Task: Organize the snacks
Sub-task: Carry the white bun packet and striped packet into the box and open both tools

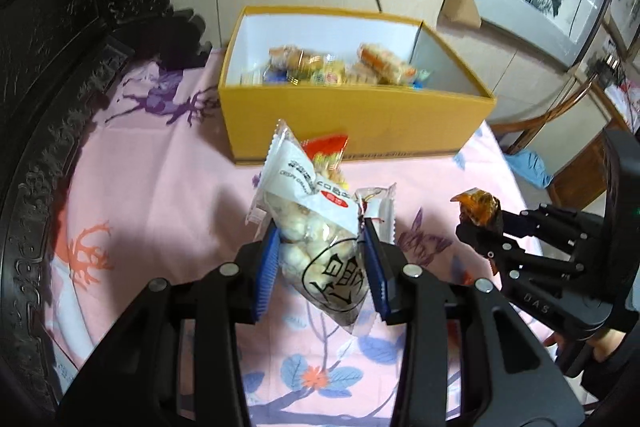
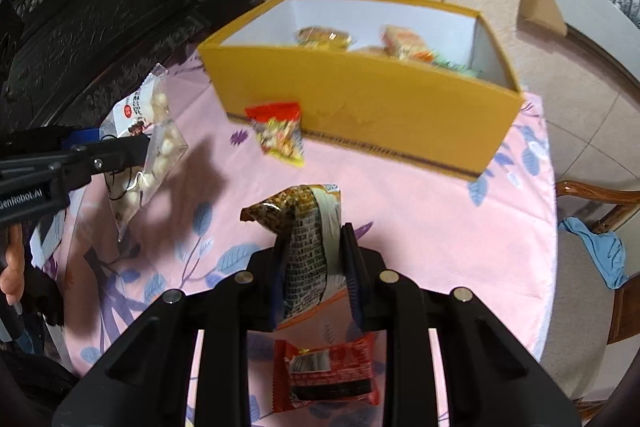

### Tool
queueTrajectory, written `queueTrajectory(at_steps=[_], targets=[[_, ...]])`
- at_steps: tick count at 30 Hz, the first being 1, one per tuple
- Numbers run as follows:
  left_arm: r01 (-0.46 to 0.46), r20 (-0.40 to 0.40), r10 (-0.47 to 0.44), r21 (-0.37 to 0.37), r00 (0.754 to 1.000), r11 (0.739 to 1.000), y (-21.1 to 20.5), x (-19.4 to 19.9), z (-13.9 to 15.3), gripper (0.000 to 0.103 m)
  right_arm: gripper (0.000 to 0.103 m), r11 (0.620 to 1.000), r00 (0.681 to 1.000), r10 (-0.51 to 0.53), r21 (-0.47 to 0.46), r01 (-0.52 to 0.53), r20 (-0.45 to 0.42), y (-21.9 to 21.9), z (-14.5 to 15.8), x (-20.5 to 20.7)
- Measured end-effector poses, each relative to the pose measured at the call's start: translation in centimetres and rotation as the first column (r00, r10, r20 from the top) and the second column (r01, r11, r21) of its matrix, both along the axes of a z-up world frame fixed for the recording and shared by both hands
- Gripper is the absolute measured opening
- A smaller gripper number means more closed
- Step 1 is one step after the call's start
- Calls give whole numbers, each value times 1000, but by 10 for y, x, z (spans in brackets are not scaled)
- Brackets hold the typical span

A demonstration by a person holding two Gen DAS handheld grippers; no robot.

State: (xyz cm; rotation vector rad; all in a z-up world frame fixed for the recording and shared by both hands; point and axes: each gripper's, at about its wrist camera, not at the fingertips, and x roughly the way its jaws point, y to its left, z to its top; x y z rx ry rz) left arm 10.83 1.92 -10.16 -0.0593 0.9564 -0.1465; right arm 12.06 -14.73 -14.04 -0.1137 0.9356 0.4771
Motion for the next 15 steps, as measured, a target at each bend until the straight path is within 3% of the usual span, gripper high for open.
queueTrajectory(at_steps=[7,11,15], targets=[[3,88,-3,1,996,1000,1,47,42,40,26,1000,994,2,-1,-2,111,5,51,48],[-28,144,23,31,989,999,4,98,71,40,26,1000,987,-13,5,12,158,12,78,86],[-75,149,67,48,986,996,8,149,87,41,26,998,981,-61,25,57,183,17,101,126]])
